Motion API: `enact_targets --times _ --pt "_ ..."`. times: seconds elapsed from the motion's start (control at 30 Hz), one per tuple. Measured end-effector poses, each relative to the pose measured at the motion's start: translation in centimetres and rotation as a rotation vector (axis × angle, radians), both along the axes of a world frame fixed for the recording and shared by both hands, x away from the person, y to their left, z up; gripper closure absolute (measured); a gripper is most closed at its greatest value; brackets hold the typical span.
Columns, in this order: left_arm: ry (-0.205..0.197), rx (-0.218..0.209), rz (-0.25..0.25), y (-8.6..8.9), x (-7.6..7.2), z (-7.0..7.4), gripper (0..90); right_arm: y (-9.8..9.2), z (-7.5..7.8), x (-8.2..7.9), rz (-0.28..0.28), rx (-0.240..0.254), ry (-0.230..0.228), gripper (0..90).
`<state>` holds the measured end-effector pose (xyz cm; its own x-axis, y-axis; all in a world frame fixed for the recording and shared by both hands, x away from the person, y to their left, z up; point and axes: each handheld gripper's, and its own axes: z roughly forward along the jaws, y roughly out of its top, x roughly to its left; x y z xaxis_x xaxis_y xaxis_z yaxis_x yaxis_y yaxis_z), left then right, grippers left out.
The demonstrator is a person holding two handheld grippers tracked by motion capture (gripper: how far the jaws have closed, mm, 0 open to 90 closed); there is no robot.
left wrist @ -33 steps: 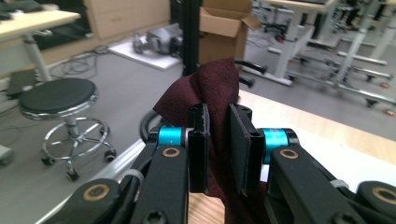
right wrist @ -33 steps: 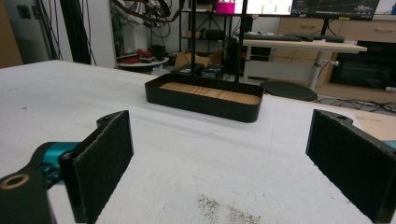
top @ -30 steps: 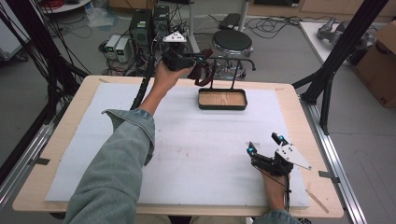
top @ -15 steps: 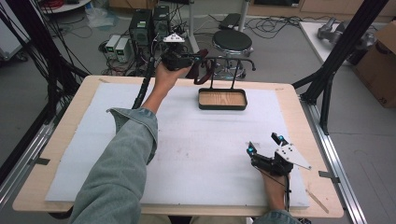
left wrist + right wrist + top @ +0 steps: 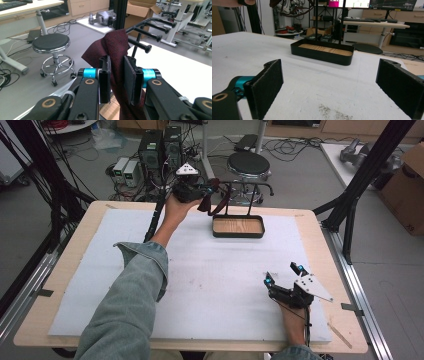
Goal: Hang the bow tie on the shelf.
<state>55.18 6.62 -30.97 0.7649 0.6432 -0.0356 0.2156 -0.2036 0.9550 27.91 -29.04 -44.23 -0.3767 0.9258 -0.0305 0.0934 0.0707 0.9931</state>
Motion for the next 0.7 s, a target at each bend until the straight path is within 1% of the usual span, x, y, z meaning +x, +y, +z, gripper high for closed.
enact_targets --times 0.13,0.17,0.2,0.23,0.3,0.37,0.43,0.47,0.57,0.63,0.7 --pt "0.003 -0.005 0.002 0.32 -0.15 -0.34 75.3 0.04 0.00 -0.02 0.000 0.000 0.003 6.5" --pt "0.004 0.000 0.005 0.32 -0.19 -0.39 75.1 0.05 0.00 -0.02 0.000 0.001 0.003 6.5" --pt "0.000 0.020 0.007 0.34 -0.25 -0.48 74.9 0.04 0.00 -0.03 0.000 0.000 0.003 6.5" --pt "0.000 0.020 0.007 0.34 -0.25 -0.48 74.5 0.04 0.00 -0.03 0.000 0.000 0.003 6.5" --pt "-0.002 0.034 0.013 0.38 -0.28 -0.62 74.1 0.04 0.00 -0.02 0.000 0.000 0.003 6.5" --pt "-0.002 0.031 0.013 0.40 -0.28 -0.66 73.8 0.05 0.00 -0.03 0.000 0.000 0.003 6.5" --pt "-0.005 0.039 0.018 0.40 -0.30 -0.72 72.2 0.05 0.00 -0.03 -0.001 -0.001 0.003 6.5" --pt "-0.005 0.056 0.018 0.37 -0.31 -0.78 72.0 0.05 0.00 -0.03 -0.001 -0.001 0.003 6.5" --pt "-0.007 0.068 0.015 0.37 -0.31 -0.83 71.5 0.05 0.00 -0.03 0.000 0.000 0.002 6.5" --pt "-0.010 0.066 0.015 0.37 -0.34 -0.85 68.7 0.06 0.00 -0.03 -0.001 -0.001 0.003 6.5" --pt "-0.011 0.074 0.017 0.35 -0.40 -0.79 67.9 0.06 0.00 -0.03 -0.001 0.000 0.003 6.5"
